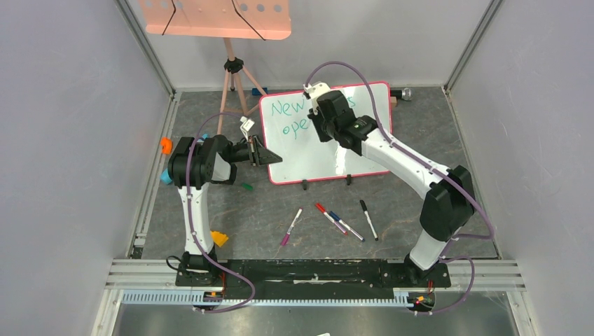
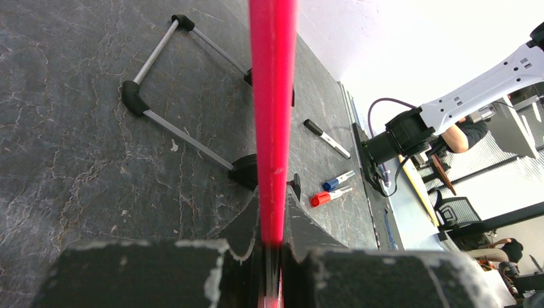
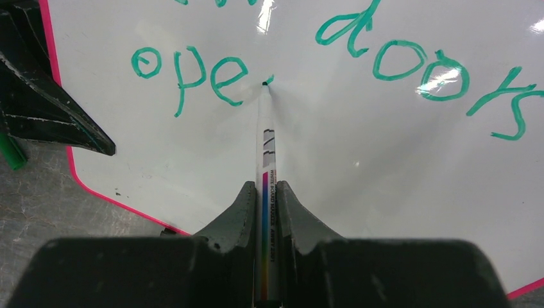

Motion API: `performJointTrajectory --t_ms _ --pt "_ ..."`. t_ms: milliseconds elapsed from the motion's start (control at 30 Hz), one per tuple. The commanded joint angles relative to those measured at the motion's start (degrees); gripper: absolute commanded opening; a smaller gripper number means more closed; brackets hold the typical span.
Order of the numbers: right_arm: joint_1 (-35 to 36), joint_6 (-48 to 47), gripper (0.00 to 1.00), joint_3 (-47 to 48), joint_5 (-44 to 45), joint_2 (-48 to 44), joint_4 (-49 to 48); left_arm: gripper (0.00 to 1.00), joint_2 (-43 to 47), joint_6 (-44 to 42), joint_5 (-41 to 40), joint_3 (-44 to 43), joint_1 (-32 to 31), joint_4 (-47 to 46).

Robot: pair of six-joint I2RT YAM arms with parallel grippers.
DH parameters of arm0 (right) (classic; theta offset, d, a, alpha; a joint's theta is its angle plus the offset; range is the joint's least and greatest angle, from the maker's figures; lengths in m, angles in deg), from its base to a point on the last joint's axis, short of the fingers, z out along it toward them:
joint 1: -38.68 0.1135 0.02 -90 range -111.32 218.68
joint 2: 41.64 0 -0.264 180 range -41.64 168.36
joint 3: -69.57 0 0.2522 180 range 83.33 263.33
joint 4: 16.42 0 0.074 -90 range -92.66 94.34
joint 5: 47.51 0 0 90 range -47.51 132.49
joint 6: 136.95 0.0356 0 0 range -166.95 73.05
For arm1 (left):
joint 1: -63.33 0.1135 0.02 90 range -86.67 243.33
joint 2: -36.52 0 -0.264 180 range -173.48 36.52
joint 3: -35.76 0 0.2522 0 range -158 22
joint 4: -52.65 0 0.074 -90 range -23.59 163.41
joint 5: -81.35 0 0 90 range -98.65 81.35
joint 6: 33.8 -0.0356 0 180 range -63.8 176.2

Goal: Write a sentence on the whiteboard

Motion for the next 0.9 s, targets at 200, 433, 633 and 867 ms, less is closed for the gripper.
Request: performJointTrajectory --t_ms 200,433,633,867 --pt "-0.2 -0.1 0.00 -7.1 -0.1 -3.2 -3.1 0.02 -3.0 -2.7 -5.7 -0.3 1.0 -1.8" --pt "-0.3 -0.1 0.00 -3.0 1.1 -1.3 -2.3 0.02 -3.0 -2.8 -5.7 -0.3 1.0 -1.8" --pt "-0.6 -0.2 0.00 0.2 1.1 0.5 -1.7 0.02 -3.0 -2.8 -5.7 -0.3 1.0 -1.8" --pt "-1.3 0.0 0.00 0.6 2.0 0.8 -1.4 0.02 -3.0 -2.8 -5.7 -0.3 1.0 -1.8"
